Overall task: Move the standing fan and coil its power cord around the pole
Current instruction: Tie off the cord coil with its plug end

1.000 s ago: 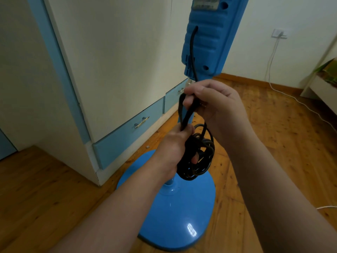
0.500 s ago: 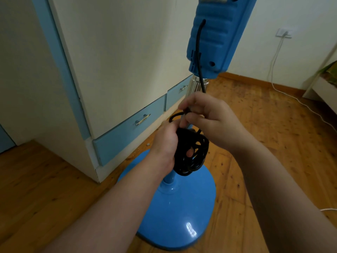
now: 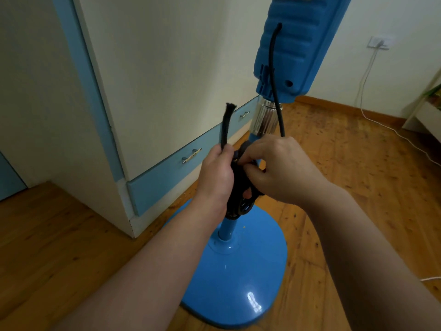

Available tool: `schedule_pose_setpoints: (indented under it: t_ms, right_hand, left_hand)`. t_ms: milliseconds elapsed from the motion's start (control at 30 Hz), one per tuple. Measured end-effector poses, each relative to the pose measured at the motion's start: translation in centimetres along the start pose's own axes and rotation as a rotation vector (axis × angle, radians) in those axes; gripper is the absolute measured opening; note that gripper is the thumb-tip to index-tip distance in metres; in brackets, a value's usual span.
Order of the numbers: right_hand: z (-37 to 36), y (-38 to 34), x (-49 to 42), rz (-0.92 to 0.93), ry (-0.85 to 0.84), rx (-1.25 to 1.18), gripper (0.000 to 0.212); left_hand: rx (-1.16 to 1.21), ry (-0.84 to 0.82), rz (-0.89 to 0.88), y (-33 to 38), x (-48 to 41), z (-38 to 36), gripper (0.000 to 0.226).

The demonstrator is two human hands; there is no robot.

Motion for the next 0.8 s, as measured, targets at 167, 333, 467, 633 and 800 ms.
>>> schedule_pose_setpoints:
  t_ms: [167, 333, 467, 633, 800]
  right_hand:
    - [-0.4, -1.1, 0.2, 0.08, -0.09, 0.056, 0.029]
    - [-0.1, -1.0, 0.3, 0.052, 0.023, 0.005, 0.016]
    - [0.4, 0.3, 0.4, -0.181, 0.087, -0.443, 0.02]
    - [-0.7, 1.1, 0.6, -0.339, -0.129, -0.848, 0.02]
    - [0.0, 0.0, 0.7, -0.098, -0.073, -0.392, 0.012]
  left_hand:
    - [-0.031, 0.084, -0.028, 0.4, -0.2, 0.7, 0.031]
    - [-0.016, 0.078, -0.02, 0.7, -0.2, 0.7, 0.03]
    - [-0.042, 0.054, -0.02, 0.6, -0.2, 0.5, 0.026]
    - [-0.09, 0.054, 0.0, 0.4, -0.4, 0.6, 0.022]
    - [-0.045, 0.051, 0.028, 0.2, -0.5, 0.2, 0.021]
Point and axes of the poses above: each hand's wrist, its own x-axis away from the middle knuckle, its own z-axis out of the back of the hand, y = z × x, the point moved 7 cm from there along -x, towards the middle knuckle, and after that the axes turned 5 degrees about x, right-handed, at the moved point
